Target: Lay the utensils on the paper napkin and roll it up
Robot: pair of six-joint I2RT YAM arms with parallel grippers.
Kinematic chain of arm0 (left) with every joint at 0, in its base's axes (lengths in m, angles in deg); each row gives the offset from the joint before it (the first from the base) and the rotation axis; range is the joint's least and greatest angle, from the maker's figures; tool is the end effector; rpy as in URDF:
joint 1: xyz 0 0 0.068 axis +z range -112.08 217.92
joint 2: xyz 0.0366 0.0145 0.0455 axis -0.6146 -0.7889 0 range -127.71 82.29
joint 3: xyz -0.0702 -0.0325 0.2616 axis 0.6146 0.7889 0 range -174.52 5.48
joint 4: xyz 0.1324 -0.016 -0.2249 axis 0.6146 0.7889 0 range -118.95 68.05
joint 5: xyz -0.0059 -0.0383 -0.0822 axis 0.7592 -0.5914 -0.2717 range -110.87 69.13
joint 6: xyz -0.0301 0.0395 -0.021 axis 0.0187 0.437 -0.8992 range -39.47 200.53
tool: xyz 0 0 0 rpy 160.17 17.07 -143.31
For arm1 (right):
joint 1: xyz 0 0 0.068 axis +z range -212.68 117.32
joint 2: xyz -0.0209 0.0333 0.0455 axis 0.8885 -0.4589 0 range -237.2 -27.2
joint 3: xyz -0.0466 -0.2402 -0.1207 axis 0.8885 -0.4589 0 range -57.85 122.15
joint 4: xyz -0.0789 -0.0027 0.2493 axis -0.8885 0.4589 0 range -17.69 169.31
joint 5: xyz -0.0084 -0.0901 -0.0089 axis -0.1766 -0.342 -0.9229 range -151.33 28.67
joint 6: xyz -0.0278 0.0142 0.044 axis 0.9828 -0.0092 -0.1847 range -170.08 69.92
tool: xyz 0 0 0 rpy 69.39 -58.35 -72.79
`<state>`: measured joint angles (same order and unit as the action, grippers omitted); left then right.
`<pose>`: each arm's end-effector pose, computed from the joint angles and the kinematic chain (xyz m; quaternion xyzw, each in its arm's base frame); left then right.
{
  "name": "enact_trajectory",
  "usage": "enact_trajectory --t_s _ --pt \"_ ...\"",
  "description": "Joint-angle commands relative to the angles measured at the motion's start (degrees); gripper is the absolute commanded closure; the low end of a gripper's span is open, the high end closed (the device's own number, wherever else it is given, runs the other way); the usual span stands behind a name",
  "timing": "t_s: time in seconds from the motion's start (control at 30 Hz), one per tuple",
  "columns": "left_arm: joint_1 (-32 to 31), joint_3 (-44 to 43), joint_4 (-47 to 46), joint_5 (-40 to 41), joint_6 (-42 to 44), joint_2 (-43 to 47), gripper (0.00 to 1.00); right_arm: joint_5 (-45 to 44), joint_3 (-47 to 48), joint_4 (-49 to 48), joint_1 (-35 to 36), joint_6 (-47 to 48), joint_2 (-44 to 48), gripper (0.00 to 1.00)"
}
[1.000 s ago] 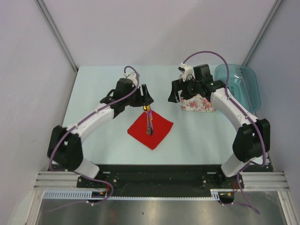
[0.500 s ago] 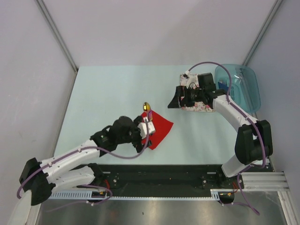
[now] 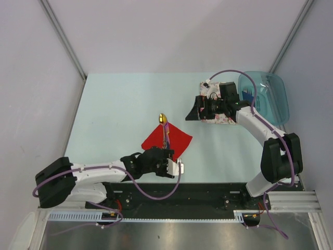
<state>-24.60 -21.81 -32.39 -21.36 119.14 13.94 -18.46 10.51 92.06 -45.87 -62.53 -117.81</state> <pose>0.1075 -0.2073 0.1762 0.6942 0.5686 -0.0952 0.4309 0.3248 0.1234 0.2732 -0.1809 0.8441 0.4187 0.2820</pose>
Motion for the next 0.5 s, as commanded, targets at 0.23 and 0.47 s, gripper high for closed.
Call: enact_trajectory --t_s 0.23,0.47 --pt "-2.3 2.2 -6.4 0.9 5.8 -4.0 0.32 1.2 1.0 -1.3 0.1 -0.2 -0.4 0.0" --pt "-2.3 0.4 -3.2 0.0 7.3 -7.4 0.34 1.2 1.4 -1.1 -0.1 -0.2 -1.1 0.0"
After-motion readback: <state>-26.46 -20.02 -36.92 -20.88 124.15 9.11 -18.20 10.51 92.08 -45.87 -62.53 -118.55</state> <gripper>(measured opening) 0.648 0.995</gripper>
